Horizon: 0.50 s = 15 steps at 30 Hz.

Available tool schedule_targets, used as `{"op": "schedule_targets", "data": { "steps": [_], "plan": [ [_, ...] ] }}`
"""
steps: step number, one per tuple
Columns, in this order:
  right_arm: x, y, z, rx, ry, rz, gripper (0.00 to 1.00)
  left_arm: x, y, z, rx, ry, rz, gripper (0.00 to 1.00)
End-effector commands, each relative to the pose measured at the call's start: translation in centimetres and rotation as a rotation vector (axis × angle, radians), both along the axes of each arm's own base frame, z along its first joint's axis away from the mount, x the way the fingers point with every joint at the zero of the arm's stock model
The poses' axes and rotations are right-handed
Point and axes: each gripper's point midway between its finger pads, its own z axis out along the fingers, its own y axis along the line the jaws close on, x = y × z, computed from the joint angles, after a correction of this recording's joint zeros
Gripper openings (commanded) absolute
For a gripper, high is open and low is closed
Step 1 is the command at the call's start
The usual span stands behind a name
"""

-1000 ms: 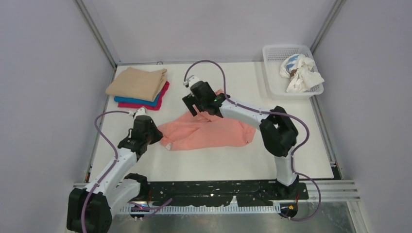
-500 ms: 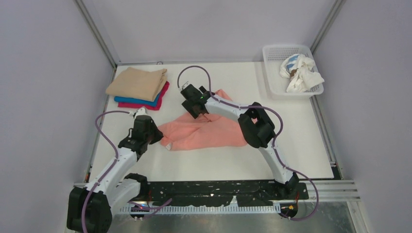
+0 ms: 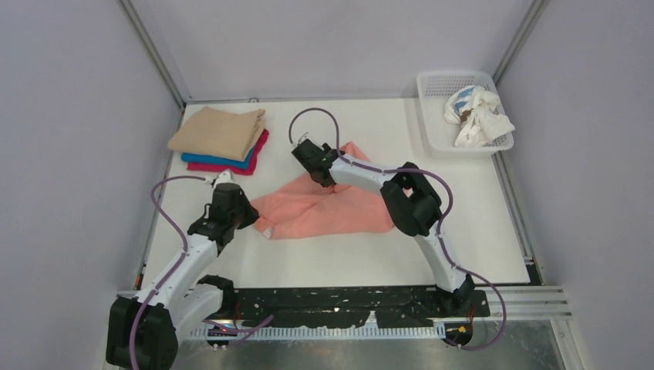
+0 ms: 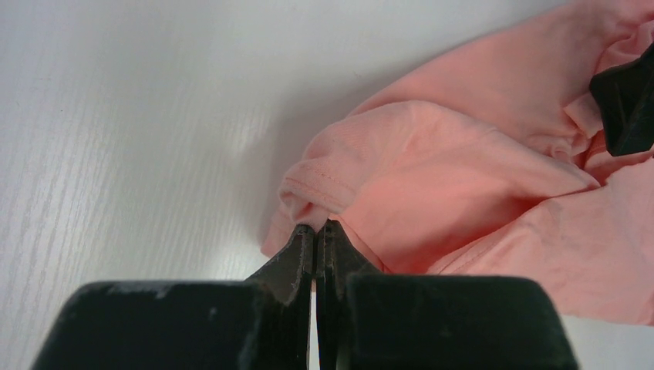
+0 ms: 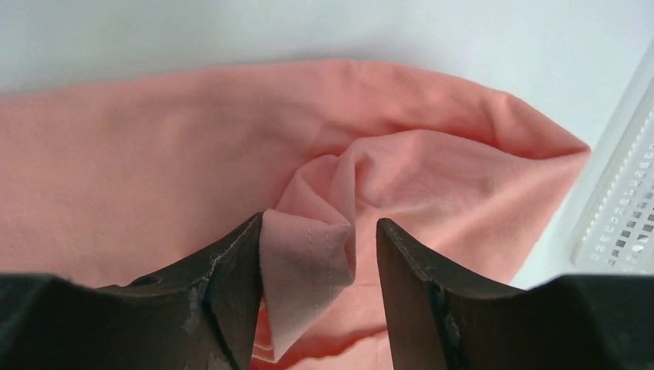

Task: Fold and stack the t-shirts
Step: Flatten out the tshirt

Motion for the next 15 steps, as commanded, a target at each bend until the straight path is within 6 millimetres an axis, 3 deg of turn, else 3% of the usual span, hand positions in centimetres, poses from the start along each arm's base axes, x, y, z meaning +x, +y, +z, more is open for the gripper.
{"op": "schedule_targets", "data": {
  "steps": [1,4,12,15],
  "plan": [
    [0.9,-1.4,5.6,0.087,-0.127,-0.078,0.57,0.8,0.4,0.8,0.012,-0.036,0.018,0.0],
    [1.0,-1.6,6.7,0.161,-0.157,-0.092,0.51,0.8,0.4,0.7,0.015,-0.034,0.02,0.0],
    [0.9,-1.6,7.1,0.4,-0.108,-0.094,0.08,0.8,0.8,0.8,0.03,-0.031,0.033,0.0],
    [1.1,-2.3,7.0,0.446,-0.095,-0.113,0.06,0.8,1.3,0.9,0.047,-0.032,0.051,0.0]
  ]
}}
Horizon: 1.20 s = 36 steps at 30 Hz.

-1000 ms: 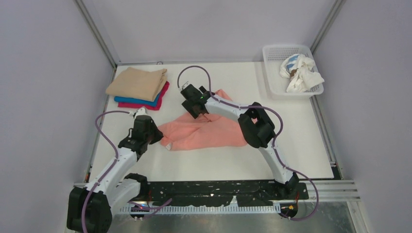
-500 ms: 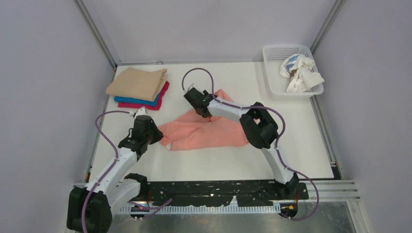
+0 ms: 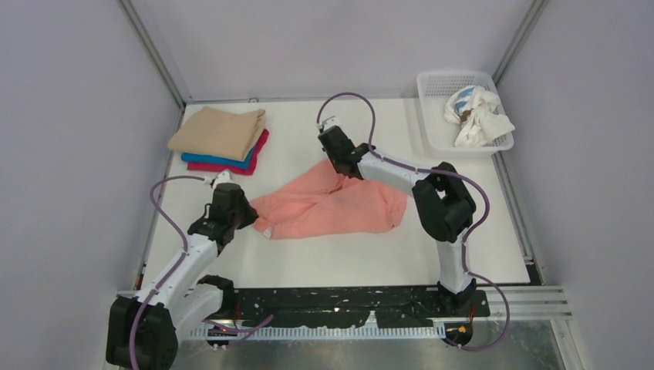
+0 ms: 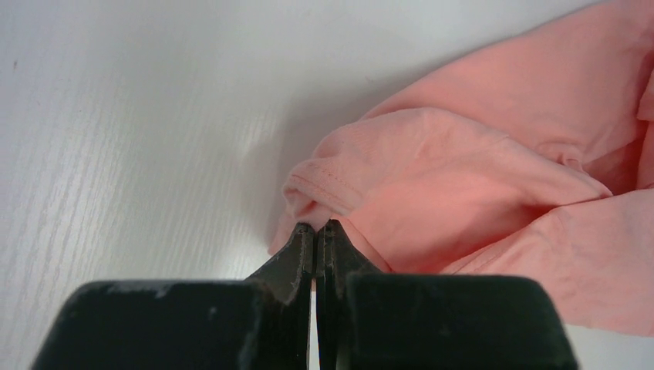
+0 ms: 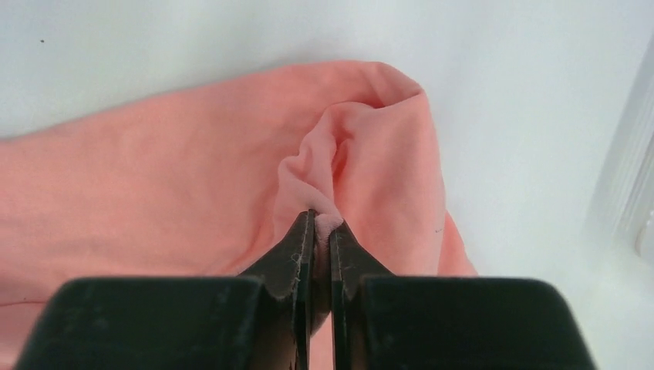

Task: Fold and stack the t-shirts
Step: Flatten out the tshirt

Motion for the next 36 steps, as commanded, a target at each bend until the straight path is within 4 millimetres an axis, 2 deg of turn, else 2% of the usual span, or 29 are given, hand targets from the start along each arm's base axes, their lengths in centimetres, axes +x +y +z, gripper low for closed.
{"op": "schedule_targets", "data": {
  "steps": [1,2,4,5,8,9,10,11,12,13,14,15,16,17,18,21,24,25,26,27,31,35,36],
  "plan": [
    [1.2,0.2,3.5,0.177,-0.064,-0.036,0.06,0.7,1.0,1.1,0.039,-0.031,0.042,0.0],
    [1.4,-0.5,3.7,0.176,-0.078,-0.052,0.06,0.8,1.3,1.3,0.047,-0.033,0.053,0.0],
    [1.8,-2.3,5.6,0.181,-0.127,-0.089,0.06,1.2,1.8,2.2,0.06,-0.053,0.081,0.0],
    [1.9,-3.8,7.2,0.194,-0.159,-0.117,0.06,1.5,1.8,3.0,0.062,-0.073,0.089,0.0],
    [1.9,-6.6,11.2,0.228,-0.249,-0.155,0.06,2.8,2.1,5.9,0.061,-0.153,0.109,0.0],
    [1.6,-8.1,13.5,0.247,-0.303,-0.176,0.06,3.2,2.1,7.1,0.061,-0.183,0.11,0.0],
    [1.0,-9.1,16.2,0.263,-0.358,-0.179,0.06,3.6,2.1,8.3,0.062,-0.212,0.114,0.0],
    [0.9,-10.5,17.1,0.258,-0.386,-0.206,0.06,3.9,2.2,9.7,0.062,-0.244,0.118,0.0],
    [0.1,-11.5,19.6,0.274,-0.437,-0.211,0.06,4.1,2.4,11.2,0.063,-0.281,0.124,0.0],
    [-0.1,-12.6,20.6,0.269,-0.463,-0.228,0.06,4.4,2.4,13.2,0.058,-0.329,0.127,0.0],
    [-1.1,-13.6,23.1,0.285,-0.515,-0.23,0.06,4.5,2.6,15.0,0.055,-0.373,0.133,0.0],
    [-1.6,-14.6,24.2,0.286,-0.546,-0.244,0.06,4.4,2.7,16.6,0.054,-0.415,0.138,0.0],
    [-2.8,-15.5,26.5,0.298,-0.597,-0.242,0.06,4.2,2.9,18.5,0.054,-0.469,0.137,0.0],
    [-3.3,-16.2,27.6,0.302,-0.628,-0.247,0.06,3.9,3.1,20.5,0.053,-0.525,0.139,0.0],
    [-4.7,-17.3,30.0,0.317,-0.684,-0.249,0.06,3.2,3.3,22.9,0.047,-0.594,0.14,0.0],
    [-7.5,-19.5,34.5,0.347,-0.802,-0.255,0.06,1.1,4.3,28.4,0.053,-0.749,0.152,0.0],
    [-11.6,-21.6,39.8,0.415,-0.93,-0.241,0.06,-1.8,5.6,32.6,0.075,-0.854,0.179,0.0],
    [-12.5,-21.9,40.5,0.422,-0.945,-0.23,0.05,-2.9,6.0,33.8,0.079,-0.888,0.181,0.0],
    [-14.3,-22.6,42.6,0.46,-0.992,-0.211,0.06,-3.9,6.2,35.1,0.078,-0.924,0.181,0.0],
    [-16.1,-23.2,43.7,0.488,-1.017,-0.196,0.06,-5.2,6.3,36.5,0.067,-0.969,0.177,0.0],
    [-21.8,-23.4,47.4,0.6,-1.11,-0.04,0.06,-9.8,5.9,40.4,0.013,-1.135,0.111,0.0],
    [-26.7,-24.6,49.4,0.679,-1.182,0.038,0.06,-14.5,5.8,43.5,-0.033,-1.28,0.062,0.0],
    [-27.5,-24.8,49.5,0.689,-1.182,0.049,0.06,-15.6,5.5,44.2,-0.044,-1.307,0.035,0.0]
  ]
}}
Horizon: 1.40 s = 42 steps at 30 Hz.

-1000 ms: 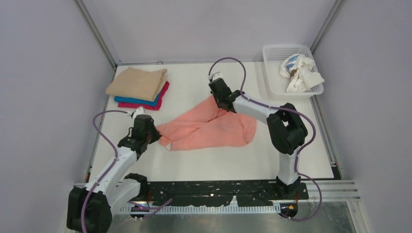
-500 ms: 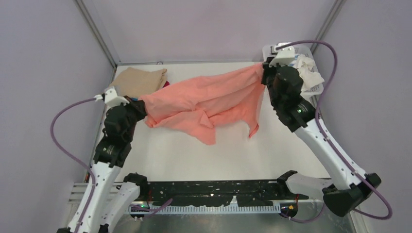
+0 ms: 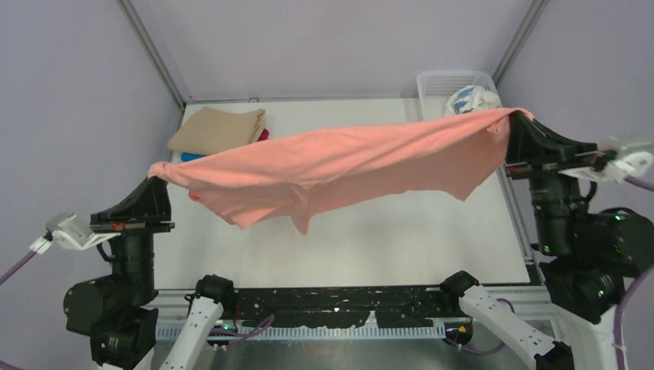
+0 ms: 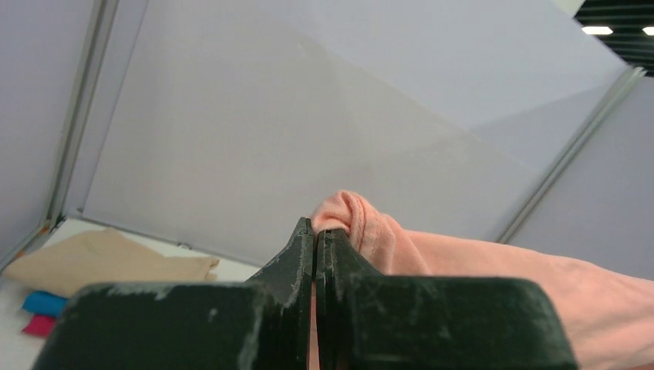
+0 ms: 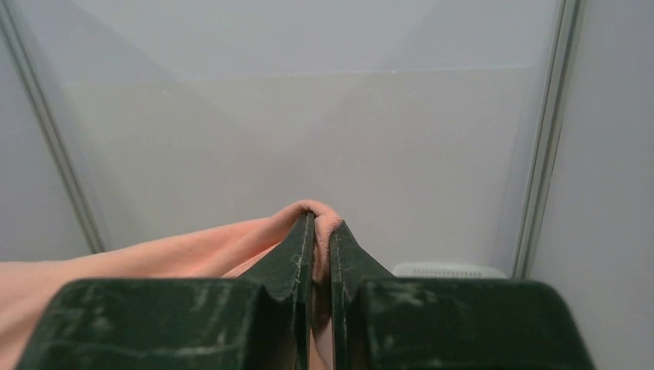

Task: Fold and stack the t-shirts
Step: Flatten out the tshirt

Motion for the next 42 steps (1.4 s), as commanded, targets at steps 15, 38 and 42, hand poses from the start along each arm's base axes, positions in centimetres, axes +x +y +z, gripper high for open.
{"op": "schedule_targets", "data": {
  "steps": [15,38,42],
  "plan": [
    [-1.9,-4.1,-2.3,0.112,0.0,-0.144,0.06,4.2,-3.6,-0.9,0.011,0.055,-0.146,0.0],
    [23.3,-4.4,-30.7,0.026,0.709,-0.501,0.95,29.7,-5.7,-26.7,0.167,1.065,0.071,1.0],
    [20.2,-2.1,-30.1,0.126,0.709,-0.331,0.95,26.4,-7.3,-25.8,0.119,1.024,-0.042,1.0]
  ]
}}
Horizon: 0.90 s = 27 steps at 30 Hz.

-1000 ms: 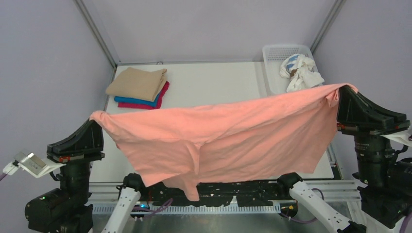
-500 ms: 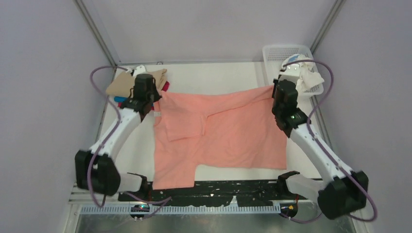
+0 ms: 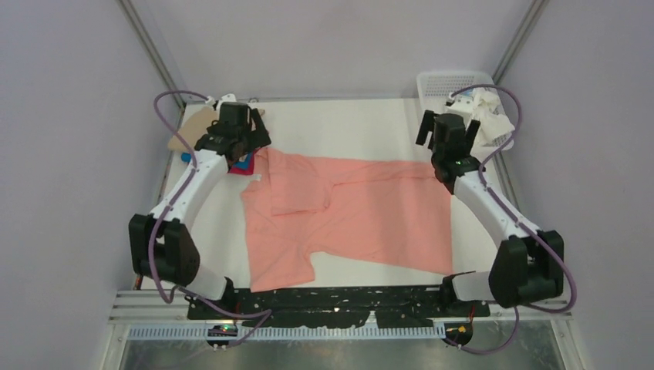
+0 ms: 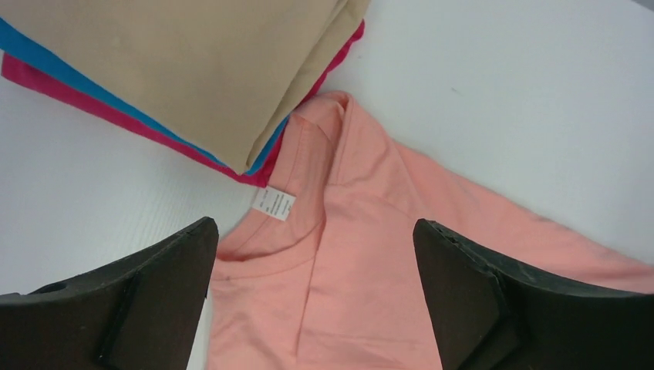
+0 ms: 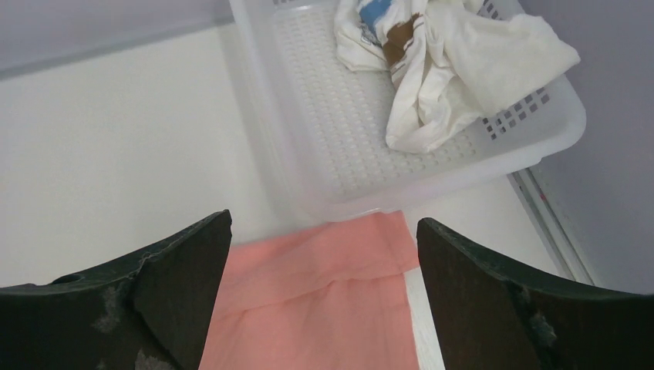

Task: Fold and stack the t-shirts
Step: Flatten out the tshirt

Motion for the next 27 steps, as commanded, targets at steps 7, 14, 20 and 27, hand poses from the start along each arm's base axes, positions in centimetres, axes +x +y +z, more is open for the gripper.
{"op": "schedule_targets", "data": {
  "steps": [7,14,20,27],
  "plan": [
    [-8.5,5.9,-1.7,0.449,-0.036,0.195,0.95,-9.3,-7.7,-0.2,-0.322,-0.035,-0.304,1.0],
    [-11.3,8.0,-6.7,0.547,0.101,0.26,0.95,-14.3,-9.5,-6.1,-0.391,0.125,-0.374,1.0],
    [-13.3,8.5,-11.4,0.578,0.216,0.259,0.95,-14.6,-8.9,-8.6,-0.387,0.165,-0.311,0.92],
    [-15.0,7.4,-12.9,0.538,0.26,0.221,0.95,-18.0,-7.8,-11.5,-0.383,0.285,-0.255,0.95]
  ]
}}
